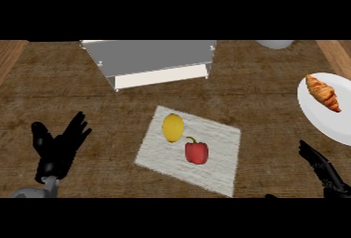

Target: Pick the bell pepper from the placemat and place it in the tiered shelf

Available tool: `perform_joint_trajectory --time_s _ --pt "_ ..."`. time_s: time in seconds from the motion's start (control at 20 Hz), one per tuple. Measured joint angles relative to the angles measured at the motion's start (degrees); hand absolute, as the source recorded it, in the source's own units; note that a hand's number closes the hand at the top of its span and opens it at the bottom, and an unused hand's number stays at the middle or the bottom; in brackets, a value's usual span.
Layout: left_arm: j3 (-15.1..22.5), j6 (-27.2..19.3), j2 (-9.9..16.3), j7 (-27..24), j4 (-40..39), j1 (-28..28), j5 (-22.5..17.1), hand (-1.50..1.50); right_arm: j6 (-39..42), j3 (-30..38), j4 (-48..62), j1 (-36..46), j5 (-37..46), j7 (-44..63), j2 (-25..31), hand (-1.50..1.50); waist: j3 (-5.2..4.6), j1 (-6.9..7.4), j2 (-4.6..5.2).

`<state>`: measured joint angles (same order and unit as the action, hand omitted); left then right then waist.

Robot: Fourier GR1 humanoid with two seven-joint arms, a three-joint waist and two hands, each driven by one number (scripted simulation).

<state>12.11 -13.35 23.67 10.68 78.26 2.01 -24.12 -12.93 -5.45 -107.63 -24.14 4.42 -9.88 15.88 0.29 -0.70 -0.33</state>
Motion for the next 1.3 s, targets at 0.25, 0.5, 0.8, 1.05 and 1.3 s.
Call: perform_joint_trajectory --time_s 0.25,0.5,0.8,1.05,1.3 --pt "-0.84 0.83 0.04 0.51 -0.2 0.3 0.17 0.0 3.28 -4.7 -13.27 -3.37 4.08 12.27 4.19 -1.5 -0.12 0.25 0.04" --pt "-1.58 2.01 0.03 1.06 -1.38 1.78 0.33 0.0 2.61 -11.66 -22.0 -0.14 14.34 31.23 3.87 -1.5 -0.22 0.74 0.19" --pt "-1.39 2.35 -1.11 0.55 -1.54 2.01 1.37 0.0 3.27 -18.12 -23.18 10.67 28.59 53.18 -1.22 -1.5 -0.25 1.39 0.28" --pt "-1.65 2.53 -1.78 0.87 -1.72 2.16 2.17 0.0 6.26 -22.27 -17.25 20.68 37.84 65.34 -7.11 -1.5 -0.11 1.42 0.19" --pt "-2.68 3.16 -1.86 1.39 -1.77 2.06 2.71 0.0 9.16 -24.07 -9.89 27.15 41.5 69.63 -12.35 -1.5 -0.09 1.25 0.18"
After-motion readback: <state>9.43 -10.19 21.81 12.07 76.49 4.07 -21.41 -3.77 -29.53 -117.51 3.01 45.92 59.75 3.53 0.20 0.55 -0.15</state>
